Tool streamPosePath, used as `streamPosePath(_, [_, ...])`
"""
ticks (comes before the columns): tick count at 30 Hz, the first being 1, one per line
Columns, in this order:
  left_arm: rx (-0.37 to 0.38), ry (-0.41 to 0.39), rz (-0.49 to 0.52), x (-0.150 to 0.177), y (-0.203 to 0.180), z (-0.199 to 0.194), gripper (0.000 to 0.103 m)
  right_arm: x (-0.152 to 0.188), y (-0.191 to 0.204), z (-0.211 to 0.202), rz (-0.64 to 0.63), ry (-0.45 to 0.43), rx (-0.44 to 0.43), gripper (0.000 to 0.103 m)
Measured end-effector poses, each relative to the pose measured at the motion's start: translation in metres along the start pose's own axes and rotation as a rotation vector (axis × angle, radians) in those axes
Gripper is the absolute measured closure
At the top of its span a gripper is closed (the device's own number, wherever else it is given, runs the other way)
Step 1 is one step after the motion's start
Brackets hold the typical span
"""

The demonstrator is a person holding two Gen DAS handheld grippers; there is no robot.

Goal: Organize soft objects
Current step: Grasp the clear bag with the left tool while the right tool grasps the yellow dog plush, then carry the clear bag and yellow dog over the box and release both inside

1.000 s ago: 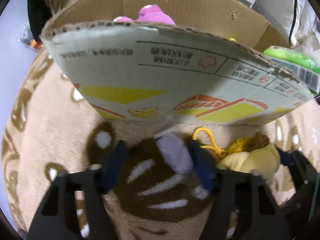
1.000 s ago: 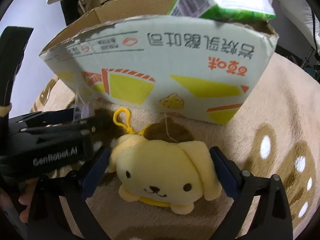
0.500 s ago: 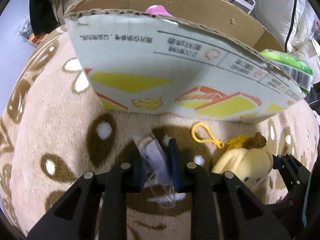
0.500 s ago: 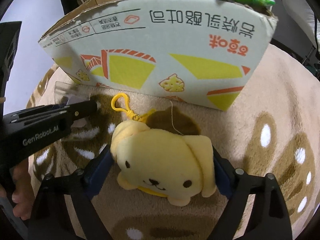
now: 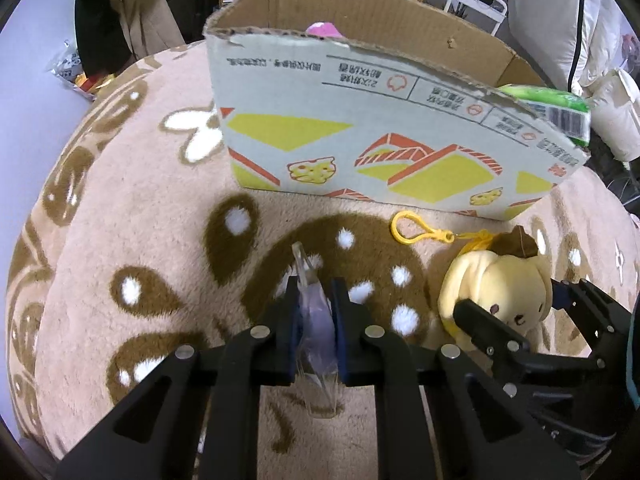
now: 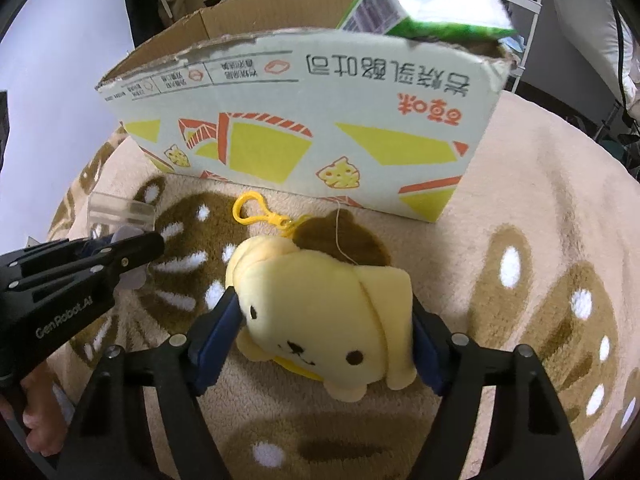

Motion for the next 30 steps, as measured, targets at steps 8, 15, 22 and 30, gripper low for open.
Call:
streamPosePath(8, [-0.035,-0.043,0.001,0.015,-0.019,-0.020,0.090,0.010,-0.007,-0.037,0.019,-0.077,-0.005,0.023])
streamPosePath(15, [-0.083,-0.109,-0.001,0.021,-0.025,-0.046,0.090,0.014,-0.004,-0.061,0.038,-0.149,-0.043,0.023])
streamPosePath(22, [-0.098,-0.191,0.019,0.026,-0.032,-0.072,0.090,0.018,-0.008,-0.093,0.053,-0.269,-0.086,0.023])
streamPosePath(30, [-0.109,-0.342,0.045,0.026,-0.040,-0.107,0.090,0.017,-0.006,-0.132,0.040,-0.407,-0.102,0.023])
Point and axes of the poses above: each gripper's, at about its wrist camera, not at the fingertips, and z roughly the way its jaws point, y to its left, x to its underside, the point moved 1 cm from there along z, roughly the way its jaws point, and after that the axes turned 13 degrees about y, right-handed, at the moved point
